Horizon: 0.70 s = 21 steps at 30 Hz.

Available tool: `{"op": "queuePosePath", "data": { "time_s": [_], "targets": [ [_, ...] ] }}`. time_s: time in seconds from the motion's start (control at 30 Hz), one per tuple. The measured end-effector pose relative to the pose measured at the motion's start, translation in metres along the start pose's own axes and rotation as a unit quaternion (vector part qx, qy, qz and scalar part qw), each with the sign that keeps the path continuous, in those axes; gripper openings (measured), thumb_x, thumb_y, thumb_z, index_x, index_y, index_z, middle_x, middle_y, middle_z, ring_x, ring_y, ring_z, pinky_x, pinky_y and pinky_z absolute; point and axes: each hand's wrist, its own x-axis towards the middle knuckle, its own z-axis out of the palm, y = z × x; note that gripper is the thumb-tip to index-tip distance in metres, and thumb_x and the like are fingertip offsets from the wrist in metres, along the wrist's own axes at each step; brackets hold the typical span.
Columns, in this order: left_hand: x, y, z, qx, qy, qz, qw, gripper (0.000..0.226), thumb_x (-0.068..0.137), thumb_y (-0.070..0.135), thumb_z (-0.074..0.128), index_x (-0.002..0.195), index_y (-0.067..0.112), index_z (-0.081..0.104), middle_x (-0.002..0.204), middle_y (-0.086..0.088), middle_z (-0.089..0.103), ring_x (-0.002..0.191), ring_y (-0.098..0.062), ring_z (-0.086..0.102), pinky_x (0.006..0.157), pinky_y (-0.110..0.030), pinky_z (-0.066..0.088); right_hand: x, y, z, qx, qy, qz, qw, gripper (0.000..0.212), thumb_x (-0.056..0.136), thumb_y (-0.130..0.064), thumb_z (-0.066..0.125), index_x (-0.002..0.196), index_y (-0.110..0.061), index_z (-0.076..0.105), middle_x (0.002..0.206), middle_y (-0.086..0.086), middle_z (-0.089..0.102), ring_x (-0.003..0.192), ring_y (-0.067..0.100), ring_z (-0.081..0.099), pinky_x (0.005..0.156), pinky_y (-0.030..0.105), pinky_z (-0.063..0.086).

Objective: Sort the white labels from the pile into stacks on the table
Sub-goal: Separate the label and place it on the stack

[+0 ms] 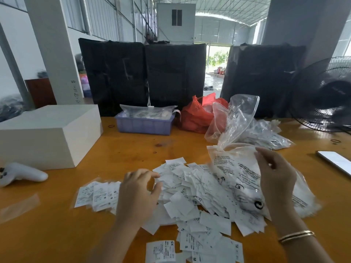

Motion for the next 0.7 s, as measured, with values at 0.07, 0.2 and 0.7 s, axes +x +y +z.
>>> {"op": "queuePosePath", "data": {
  "time_s": [0.07,0.2,0.7],
  "targets": [
    [-0.003,0.011,0.001,-0.131,-0.040,0.005,0.991,0.014,0.092,0.040,0.057,0.104,0.035,0.063,0.111,0.021,0.056,0.110,-0.002,0.045,0.086,-0.016,0.036,-0.007,-0.024,0.003,0.251,-0.073,0.156,0.953,0.016,0.080,-0.018,0.069,0.089,-0.031,0.072,0.081,-0.003,0.071,0.070,0.006,0.063,0.065,0.011,0.052],
    [-0.009,0.027,-0.001,-0.368,-0.184,-0.044,0.911,0.041,0.080,0.065,0.046,0.107,0.040,0.063,0.105,0.026,0.064,0.104,0.008,0.055,0.079,-0.008,0.041,-0.044,-0.047,0.022,0.378,-0.220,0.304,0.846,0.031,0.061,-0.021,0.073,0.091,-0.023,0.074,0.080,0.007,0.069,0.062,0.011,0.060,0.059,0.019,0.054],
    [-0.005,0.028,-0.001,-0.369,-0.134,-0.099,0.914,0.011,0.086,0.017,0.068,0.077,0.022,0.071,0.071,0.009,0.072,0.067,0.000,0.066,0.062,-0.011,0.049,-0.087,-0.057,0.052,0.154,-0.373,0.226,0.886,0.016,0.087,-0.022,0.068,0.092,-0.036,0.072,0.067,-0.009,0.061,0.060,0.005,0.053,0.058,0.017,0.046]
  ]
}}
